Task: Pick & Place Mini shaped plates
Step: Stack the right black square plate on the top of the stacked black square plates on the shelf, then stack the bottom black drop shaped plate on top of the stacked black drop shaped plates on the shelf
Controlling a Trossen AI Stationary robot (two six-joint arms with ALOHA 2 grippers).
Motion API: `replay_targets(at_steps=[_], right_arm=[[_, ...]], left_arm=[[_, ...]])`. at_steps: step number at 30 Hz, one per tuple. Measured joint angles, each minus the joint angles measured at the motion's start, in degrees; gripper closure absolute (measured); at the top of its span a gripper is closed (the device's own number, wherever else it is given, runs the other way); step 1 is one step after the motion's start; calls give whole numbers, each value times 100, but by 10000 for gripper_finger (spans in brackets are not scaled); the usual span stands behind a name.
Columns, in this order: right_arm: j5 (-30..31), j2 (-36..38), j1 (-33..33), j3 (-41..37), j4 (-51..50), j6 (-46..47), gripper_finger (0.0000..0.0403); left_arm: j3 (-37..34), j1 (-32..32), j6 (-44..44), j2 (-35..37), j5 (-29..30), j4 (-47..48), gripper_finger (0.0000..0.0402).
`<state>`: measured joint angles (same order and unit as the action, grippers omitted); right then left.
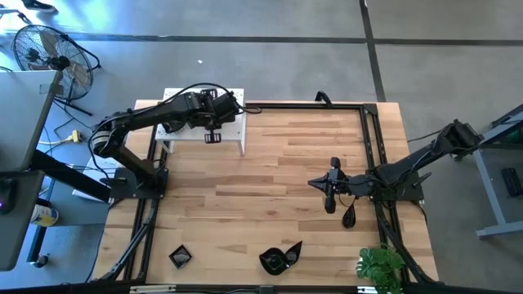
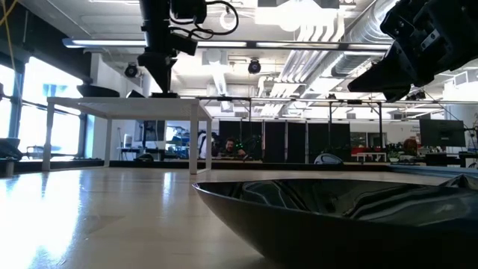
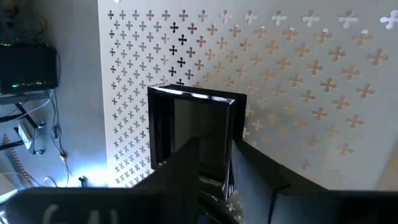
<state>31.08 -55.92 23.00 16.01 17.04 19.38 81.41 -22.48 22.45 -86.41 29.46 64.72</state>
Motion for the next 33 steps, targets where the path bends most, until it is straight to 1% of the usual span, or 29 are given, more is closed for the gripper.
replay_targets(at_steps=[4,8,10,12,14,15,17,19,21,22,24,27,30,33], right_arm=[[1,0,0,0,0,2,402],[1,0,0,0,0,4,402],[1,0,0,0,4,7,402],[-17,0,0,0,4,9,402],[-67,0,0,0,12,52,402],[-93,0,0,0,18,119,402],[-147,0,0,0,22,171,402],[-161,0,0,0,39,179,402],[-142,0,0,0,58,225,402],[-139,0,-2,0,72,279,402],[-139,0,-2,0,85,432,402],[-215,0,-2,10,73,550,402],[-553,0,-2,216,-186,627,402],[-989,-16,-13,655,-899,815,402]], left_arm=[[50,0,24,-1,-13,117,293],[405,0,-1,-2,-41,562,289],[611,0,-126,-2,-221,717,289],[760,0,-470,0,-433,906,289],[792,23,-1066,4,-636,1159,295],[737,88,-1346,30,-782,1208,303],[409,279,-1670,234,-1004,990,326],[-47,592,-1785,595,-1211,469,356],[-589,954,-1984,926,-1442,-335,386],[-906,1126,-2108,1069,-1537,-789,393],[-1525,1532,-2353,1363,-1586,-1684,393],[-2458,2172,-2615,1823,-1482,-3431,387],[-3338,2748,-2729,2053,-1390,-5198,386],[-4121,3208,-2728,2069,-1172,-6738,386]])
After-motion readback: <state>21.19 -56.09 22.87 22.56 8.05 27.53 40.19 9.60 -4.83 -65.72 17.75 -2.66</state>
